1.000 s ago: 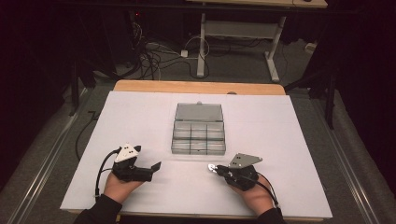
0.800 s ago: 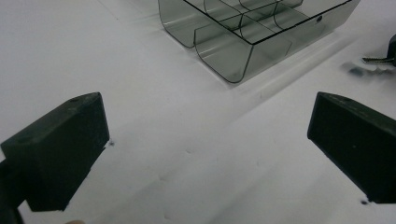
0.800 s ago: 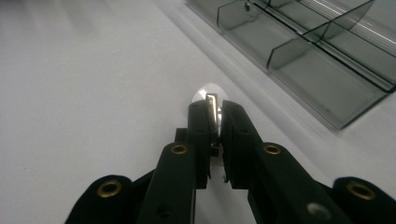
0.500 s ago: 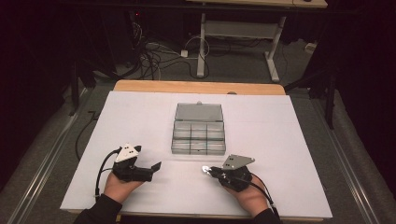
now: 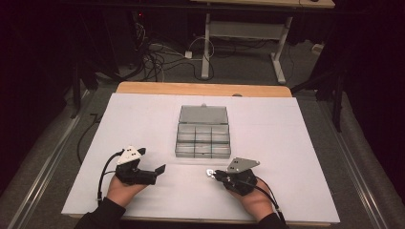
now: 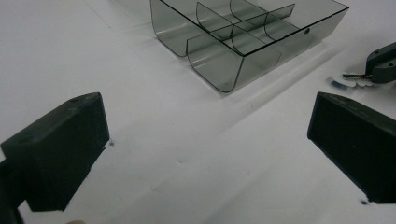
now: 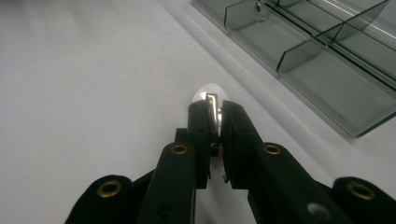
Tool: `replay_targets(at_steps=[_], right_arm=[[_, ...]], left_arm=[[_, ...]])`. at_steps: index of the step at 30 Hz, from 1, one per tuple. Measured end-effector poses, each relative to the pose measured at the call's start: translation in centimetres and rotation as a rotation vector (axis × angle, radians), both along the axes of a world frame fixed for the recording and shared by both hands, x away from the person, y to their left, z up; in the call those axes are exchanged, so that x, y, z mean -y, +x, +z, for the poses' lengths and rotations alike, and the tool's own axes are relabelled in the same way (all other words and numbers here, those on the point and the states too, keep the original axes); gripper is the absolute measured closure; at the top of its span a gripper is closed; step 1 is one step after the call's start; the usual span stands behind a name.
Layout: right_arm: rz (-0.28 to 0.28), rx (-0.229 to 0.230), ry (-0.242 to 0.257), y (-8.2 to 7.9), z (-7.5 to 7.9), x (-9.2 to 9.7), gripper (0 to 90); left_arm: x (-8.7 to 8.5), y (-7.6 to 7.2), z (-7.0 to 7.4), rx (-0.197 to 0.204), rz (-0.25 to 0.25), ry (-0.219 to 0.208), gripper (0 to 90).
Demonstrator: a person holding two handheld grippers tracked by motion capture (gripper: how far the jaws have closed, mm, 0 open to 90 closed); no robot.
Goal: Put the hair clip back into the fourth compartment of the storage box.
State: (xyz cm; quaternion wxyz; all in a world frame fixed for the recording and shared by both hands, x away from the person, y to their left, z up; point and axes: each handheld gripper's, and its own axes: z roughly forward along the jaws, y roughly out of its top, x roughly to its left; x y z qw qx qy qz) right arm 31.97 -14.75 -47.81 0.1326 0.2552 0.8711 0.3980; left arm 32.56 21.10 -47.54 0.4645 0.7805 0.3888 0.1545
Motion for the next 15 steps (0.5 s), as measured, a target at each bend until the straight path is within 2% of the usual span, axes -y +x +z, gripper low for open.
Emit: replay_targets(at_steps=[6,15], right_arm=[[0.015,0.017,0.020,0.1,0.6,-0.2,84.0],[0.022,0.014,0.040,1.3,0.8,-0.9,84.0]], left_arm=[[-0.1,-0.3,-0.2,-0.010,0.008,0.010,0.0],[-0.6,-0.2,-0.1,-0.008,0.029,-0.003,0.0]])
